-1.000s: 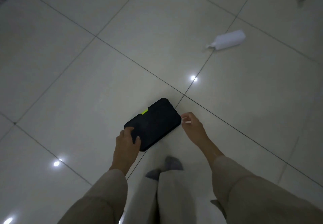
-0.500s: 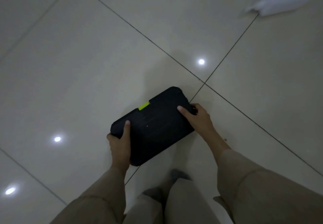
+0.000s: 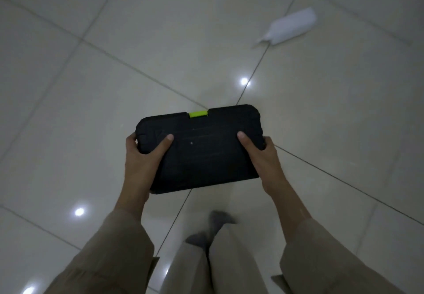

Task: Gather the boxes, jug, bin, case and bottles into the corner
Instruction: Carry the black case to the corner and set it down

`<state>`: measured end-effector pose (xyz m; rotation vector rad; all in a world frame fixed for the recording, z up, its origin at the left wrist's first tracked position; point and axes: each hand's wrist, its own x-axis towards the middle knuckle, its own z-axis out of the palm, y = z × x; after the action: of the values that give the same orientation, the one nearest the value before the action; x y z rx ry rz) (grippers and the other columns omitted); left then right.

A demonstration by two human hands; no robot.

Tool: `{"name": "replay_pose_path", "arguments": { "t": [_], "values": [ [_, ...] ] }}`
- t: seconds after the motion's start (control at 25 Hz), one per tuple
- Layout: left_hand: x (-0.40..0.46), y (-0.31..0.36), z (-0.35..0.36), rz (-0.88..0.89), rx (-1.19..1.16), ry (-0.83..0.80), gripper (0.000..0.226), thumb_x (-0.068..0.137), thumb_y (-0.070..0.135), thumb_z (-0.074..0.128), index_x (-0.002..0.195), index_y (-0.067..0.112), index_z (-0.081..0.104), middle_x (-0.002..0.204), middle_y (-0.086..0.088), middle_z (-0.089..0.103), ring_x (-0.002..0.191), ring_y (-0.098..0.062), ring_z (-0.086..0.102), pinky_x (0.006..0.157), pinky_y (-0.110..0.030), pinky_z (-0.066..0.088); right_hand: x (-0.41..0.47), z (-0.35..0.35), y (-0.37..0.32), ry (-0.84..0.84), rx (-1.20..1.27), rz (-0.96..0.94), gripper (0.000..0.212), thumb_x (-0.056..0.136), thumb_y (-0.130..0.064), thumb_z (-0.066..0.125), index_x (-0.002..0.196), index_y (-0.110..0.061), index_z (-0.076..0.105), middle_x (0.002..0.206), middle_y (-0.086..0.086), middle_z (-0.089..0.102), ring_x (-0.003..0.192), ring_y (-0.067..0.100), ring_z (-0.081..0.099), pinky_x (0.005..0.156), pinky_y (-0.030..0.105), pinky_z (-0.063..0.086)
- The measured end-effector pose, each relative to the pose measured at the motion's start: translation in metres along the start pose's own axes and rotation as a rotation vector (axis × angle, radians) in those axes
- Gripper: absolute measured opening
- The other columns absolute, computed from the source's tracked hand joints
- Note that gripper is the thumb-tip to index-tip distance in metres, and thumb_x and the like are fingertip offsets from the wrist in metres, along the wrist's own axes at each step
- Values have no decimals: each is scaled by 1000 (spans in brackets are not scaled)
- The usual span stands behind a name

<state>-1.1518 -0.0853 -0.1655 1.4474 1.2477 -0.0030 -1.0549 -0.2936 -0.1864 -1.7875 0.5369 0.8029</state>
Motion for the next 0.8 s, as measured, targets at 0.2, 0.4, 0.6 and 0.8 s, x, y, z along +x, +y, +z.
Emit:
{"name": "replay_pose_path", "arguments": {
  "t": [0.2, 0.4, 0.6, 0.8],
  "values": [
    [-70, 99, 7, 154, 98, -243, 71, 65, 38, 79, 122, 33, 37, 99, 20, 50, 88, 3, 53, 63, -17, 43, -98, -67, -47, 159, 226, 13, 85, 42, -73, 65, 110, -23, 50, 107, -3, 60, 92, 12, 60, 65, 25, 49],
    [-149, 161, 27, 297, 236, -495, 81, 62, 37, 80, 128, 32, 34, 101, 23, 48, 90, 5, 51, 66, -15, 42, -189, -139, -61, 330, 402, 4, 89, 41, -74, 65, 111, -22, 49, 102, -6, 60, 90, 11, 60, 62, 24, 47],
    [-252, 168, 76, 412, 378, -730, 85, 65, 32, 79, 134, 25, 31, 115, 9, 48, 92, 1, 51, 69, -15, 41, -276, -220, -18, 527, 585, 25, 77, 54, -68, 68, 109, -19, 47, 101, -4, 59, 88, 11, 60, 60, 25, 47],
    [-359, 127, 118, 484, 515, -968, 81, 68, 29, 79, 134, 22, 33, 116, 8, 50, 92, -1, 52, 70, -15, 41, -369, -278, 67, 743, 757, 105, 69, 60, -64, 69, 107, -18, 47, 101, -4, 58, 89, 12, 59, 66, 29, 50]
  ]
}}
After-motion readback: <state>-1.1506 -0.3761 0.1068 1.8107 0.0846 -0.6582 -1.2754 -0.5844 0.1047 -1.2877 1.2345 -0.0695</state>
